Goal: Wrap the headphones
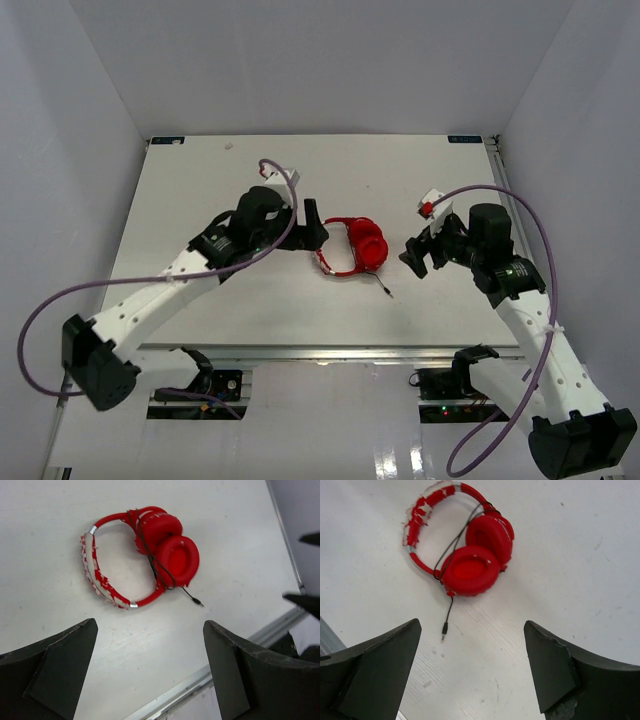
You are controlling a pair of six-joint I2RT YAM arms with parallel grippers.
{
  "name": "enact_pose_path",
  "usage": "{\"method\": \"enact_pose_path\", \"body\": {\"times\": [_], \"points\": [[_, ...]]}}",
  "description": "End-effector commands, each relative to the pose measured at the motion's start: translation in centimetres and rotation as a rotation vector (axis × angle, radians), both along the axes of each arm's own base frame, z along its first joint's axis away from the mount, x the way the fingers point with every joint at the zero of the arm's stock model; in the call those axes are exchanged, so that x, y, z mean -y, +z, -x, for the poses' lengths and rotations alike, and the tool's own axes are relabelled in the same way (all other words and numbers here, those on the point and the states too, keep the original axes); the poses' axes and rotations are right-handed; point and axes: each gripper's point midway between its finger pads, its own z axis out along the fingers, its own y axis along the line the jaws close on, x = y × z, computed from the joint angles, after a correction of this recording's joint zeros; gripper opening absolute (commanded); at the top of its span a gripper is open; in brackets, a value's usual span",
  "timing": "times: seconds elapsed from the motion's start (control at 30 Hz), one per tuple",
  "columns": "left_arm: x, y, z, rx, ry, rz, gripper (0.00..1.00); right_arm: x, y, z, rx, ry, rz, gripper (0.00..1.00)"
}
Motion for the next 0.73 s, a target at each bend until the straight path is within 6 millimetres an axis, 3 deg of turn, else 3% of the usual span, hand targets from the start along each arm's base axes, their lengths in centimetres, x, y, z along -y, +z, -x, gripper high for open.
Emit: {"method": "enact_pose_path", "body": {"times": [0.0, 0.07, 0.13, 0.23, 0.5, 0.7], "points": [[-1.3, 3.7, 5.6, 0.202, -0.223, 0.134, 0.98, 3.9, -0.6, 0.0, -0.029, -0.227, 0.03, 0.9], [-2.6, 2.8, 7.2, 0.234, -0.237, 0.135, 0.98, 4.3, -0.5, 0.1, -0.027, -0.259, 0.021, 0.9], [-4.1, 3.9, 8.9, 0.308, -0.246, 0.169, 0.98, 4.8, -0.3, 0.0, -0.019, -0.293, 0.012, 0.9], [-5.1, 2.8, 9.7, 0.323, -0.243, 0.165, 0.98, 5.6, -0.2, -0.4, -0.005, -0.335, 0.01, 0.9], [-5.6, -1.8, 10.4, 0.261, -0.25, 0.126, 0.98, 6.6, -0.1, -0.9, 0.016, -0.384, -0.007, 0.9], [-5.6, -1.6, 10.4, 0.279, -0.256, 0.12, 0.98, 7.0, -0.9, -1.2, 0.011, -0.397, -0.03, 0.9]]}}
